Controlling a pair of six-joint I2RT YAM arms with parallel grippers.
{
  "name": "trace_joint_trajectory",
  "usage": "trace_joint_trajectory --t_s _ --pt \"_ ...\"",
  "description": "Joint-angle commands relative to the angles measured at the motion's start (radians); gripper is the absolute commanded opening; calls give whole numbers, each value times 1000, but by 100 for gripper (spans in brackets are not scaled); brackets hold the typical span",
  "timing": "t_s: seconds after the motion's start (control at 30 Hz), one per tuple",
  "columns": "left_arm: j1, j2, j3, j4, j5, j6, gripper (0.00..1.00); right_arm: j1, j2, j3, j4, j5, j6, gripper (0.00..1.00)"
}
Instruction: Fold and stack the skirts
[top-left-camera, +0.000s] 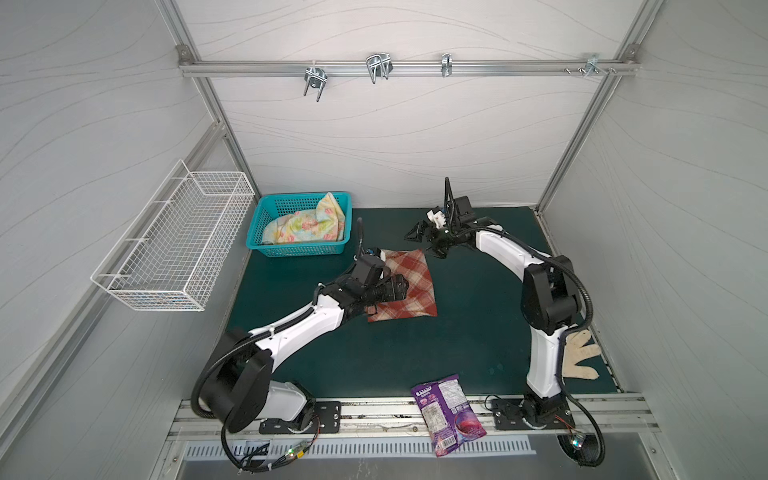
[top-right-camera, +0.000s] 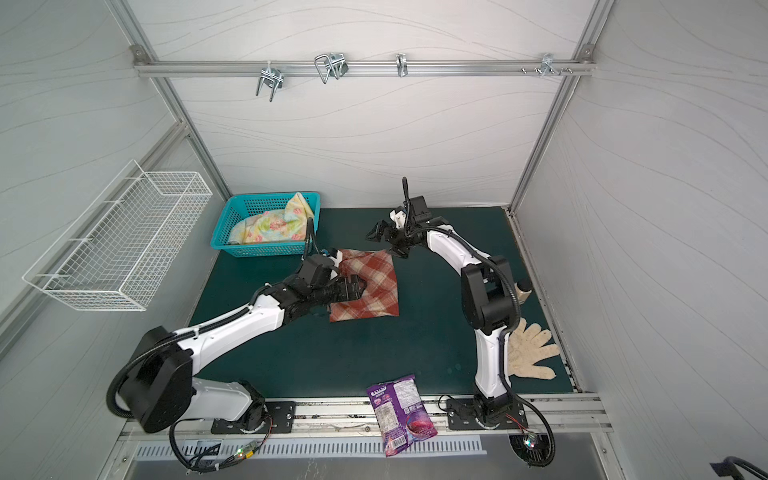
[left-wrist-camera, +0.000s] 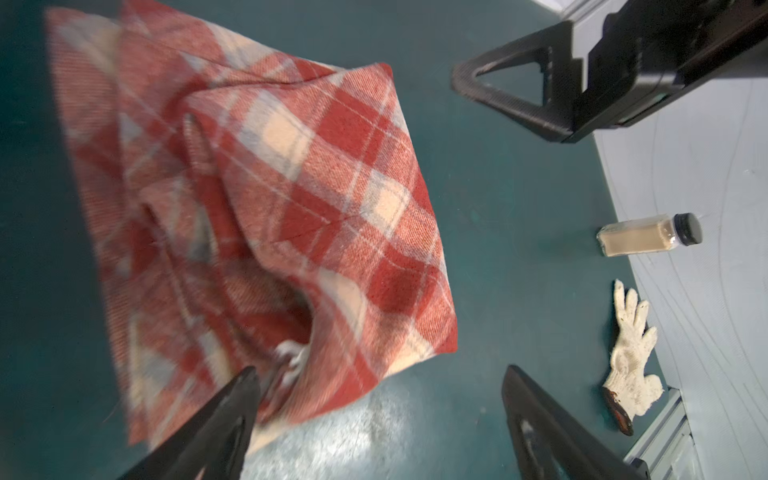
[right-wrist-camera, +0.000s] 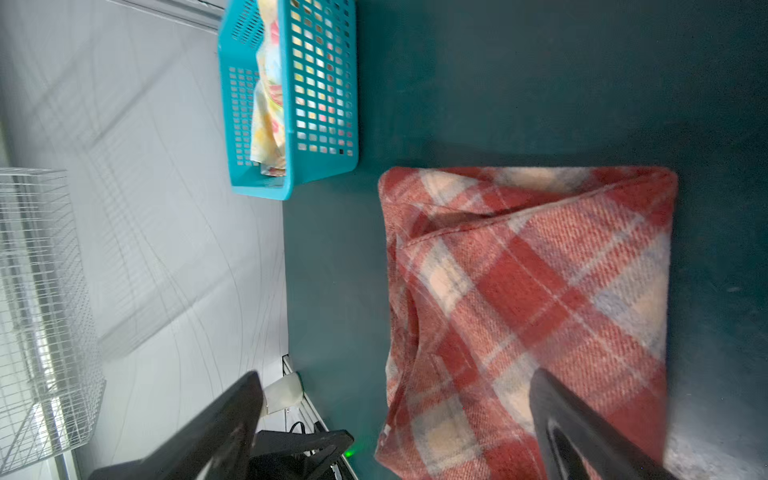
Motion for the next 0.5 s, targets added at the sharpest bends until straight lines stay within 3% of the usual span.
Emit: trace_joint_trajectory --t_s 0.0,0.23,0.47 --pt "20 71 70 -25 64 33 91 -6 11 -4 -33 -30 -24 99" --pt "79 177 89 -5 136 31 86 -11 8 -21 -23 -37 -29 99" --pt "81 225 78 10 189 35 77 -11 39 -3 -10 -50 -25 99"
